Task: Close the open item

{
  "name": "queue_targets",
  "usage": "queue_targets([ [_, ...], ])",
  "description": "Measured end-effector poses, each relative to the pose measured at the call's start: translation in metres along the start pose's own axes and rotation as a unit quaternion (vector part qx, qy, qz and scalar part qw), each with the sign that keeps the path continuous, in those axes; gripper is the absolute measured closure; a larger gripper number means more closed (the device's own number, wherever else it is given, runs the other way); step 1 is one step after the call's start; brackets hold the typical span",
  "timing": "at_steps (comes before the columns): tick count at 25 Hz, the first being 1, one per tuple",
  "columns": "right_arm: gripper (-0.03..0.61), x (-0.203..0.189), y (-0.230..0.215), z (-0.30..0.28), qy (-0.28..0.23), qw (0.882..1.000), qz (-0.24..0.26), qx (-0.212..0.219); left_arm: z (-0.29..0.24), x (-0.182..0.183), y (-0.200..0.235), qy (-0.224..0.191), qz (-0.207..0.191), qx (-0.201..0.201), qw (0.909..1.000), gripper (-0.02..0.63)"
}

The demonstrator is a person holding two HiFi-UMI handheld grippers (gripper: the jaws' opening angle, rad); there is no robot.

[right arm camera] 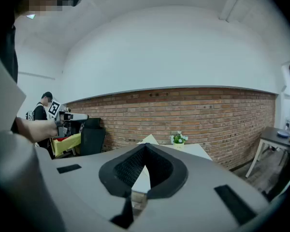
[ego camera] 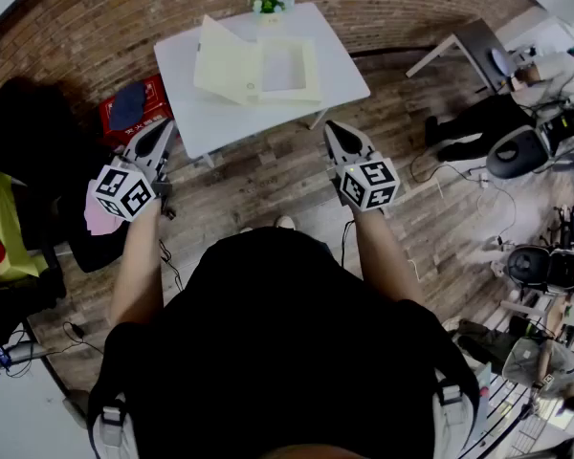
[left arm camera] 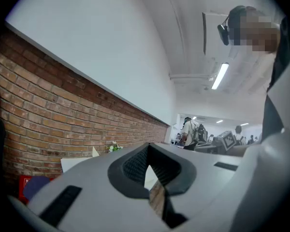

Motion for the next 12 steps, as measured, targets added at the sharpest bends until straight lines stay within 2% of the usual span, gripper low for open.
queue_targets([
  [12,0.558,0.003,0.009,0.012,-0.002,1.000,-0.004,0.002,0.004,-0.010,-0.007,0.012,0.011,-0.004,0.9999,0.604],
])
Point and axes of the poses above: the fingertips, and each gripper's own axes: z backward along the fingers, y to its left, x out of its top, the point moved 5 cm from there along z, backward along the fingers, and after that the axes turned 1 degree about x, right-handed, at the moved point
